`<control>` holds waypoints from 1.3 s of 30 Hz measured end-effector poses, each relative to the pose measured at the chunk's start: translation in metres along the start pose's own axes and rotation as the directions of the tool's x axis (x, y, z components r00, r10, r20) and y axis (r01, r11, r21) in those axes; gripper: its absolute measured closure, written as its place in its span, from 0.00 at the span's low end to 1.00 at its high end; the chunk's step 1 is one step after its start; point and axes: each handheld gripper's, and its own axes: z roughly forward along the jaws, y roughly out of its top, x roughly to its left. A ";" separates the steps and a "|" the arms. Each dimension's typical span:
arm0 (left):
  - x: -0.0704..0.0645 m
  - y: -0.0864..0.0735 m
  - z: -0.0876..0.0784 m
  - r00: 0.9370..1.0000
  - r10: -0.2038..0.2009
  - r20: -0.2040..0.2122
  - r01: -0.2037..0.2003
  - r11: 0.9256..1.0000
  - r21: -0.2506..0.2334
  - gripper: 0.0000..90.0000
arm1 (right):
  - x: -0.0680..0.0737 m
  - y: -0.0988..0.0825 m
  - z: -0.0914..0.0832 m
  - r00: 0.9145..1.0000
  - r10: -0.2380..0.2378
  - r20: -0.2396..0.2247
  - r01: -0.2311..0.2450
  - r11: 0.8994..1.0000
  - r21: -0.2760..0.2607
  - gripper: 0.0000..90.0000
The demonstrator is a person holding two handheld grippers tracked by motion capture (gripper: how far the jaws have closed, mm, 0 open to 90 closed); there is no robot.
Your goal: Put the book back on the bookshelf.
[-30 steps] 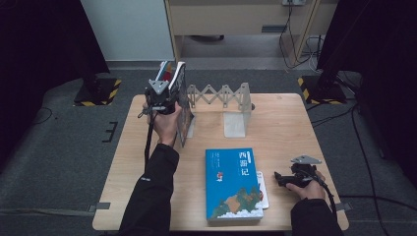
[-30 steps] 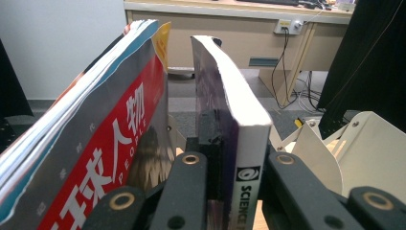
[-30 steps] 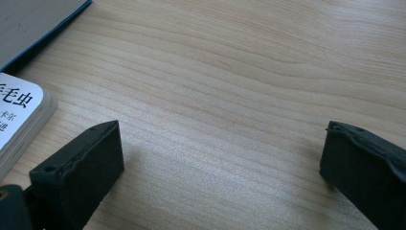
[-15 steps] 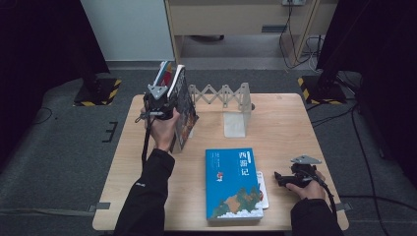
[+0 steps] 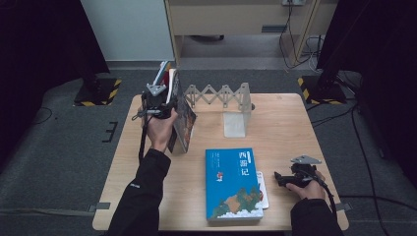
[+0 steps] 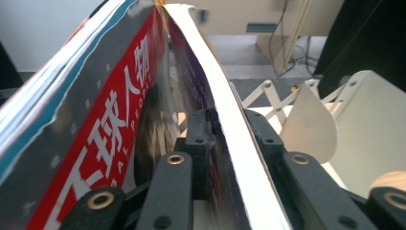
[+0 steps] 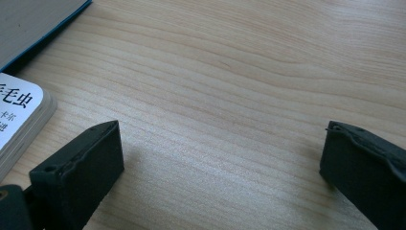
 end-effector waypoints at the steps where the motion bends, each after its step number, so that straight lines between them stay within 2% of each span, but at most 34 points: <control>1: 0.000 0.000 0.001 1.000 -0.001 -0.010 0.001 1.000 0.006 0.80 | 0.000 0.000 0.000 1.000 -0.002 0.000 0.002 1.000 -0.001 0.01; 4: 0.000 0.002 0.002 1.000 -0.012 -0.026 0.012 1.000 0.014 0.89 | 0.000 0.000 0.000 1.000 0.000 0.000 0.000 1.000 0.000 0.01; 6: 0.001 0.003 0.002 0.999 -0.009 -0.031 0.009 1.000 0.002 0.91 | 0.000 0.000 0.000 1.000 -0.001 0.001 0.001 1.000 -0.001 0.01; 10: 0.003 0.004 0.001 0.999 -0.002 -0.041 0.001 0.999 -0.034 0.91 | 0.000 0.000 0.000 1.000 -0.002 0.002 0.002 1.000 -0.001 0.01; 14: 0.005 0.007 0.004 0.998 -0.027 -0.056 0.023 0.997 -0.070 0.91 | 0.000 0.000 0.000 1.000 -0.001 0.000 0.001 1.000 -0.001 0.01; 18: 0.005 0.007 0.007 0.996 -0.011 -0.085 0.002 0.995 -0.103 0.91 | 0.000 0.000 0.000 1.000 -0.002 0.000 0.002 1.000 -0.001 0.01; 26: 0.007 0.000 0.015 0.996 -0.004 -0.091 -0.005 0.995 -0.097 0.91 | 0.000 0.000 0.000 1.000 -0.001 -0.002 0.001 1.000 -0.001 0.01; 28: 0.007 0.000 0.015 0.995 0.007 -0.101 -0.016 0.995 -0.095 0.91 | 0.000 0.000 0.000 1.000 -0.001 -0.002 0.001 1.000 -0.001 0.01; 33: 0.012 0.000 0.013 0.995 0.003 -0.096 -0.011 0.996 -0.084 0.90 | 0.000 0.000 0.000 1.000 0.000 -0.002 0.000 1.000 0.000 0.01; 39: 0.008 -0.005 0.008 0.994 0.014 -0.108 -0.024 0.995 -0.098 0.88 | 0.000 0.000 0.000 1.000 0.000 -0.002 0.000 1.000 0.000 0.01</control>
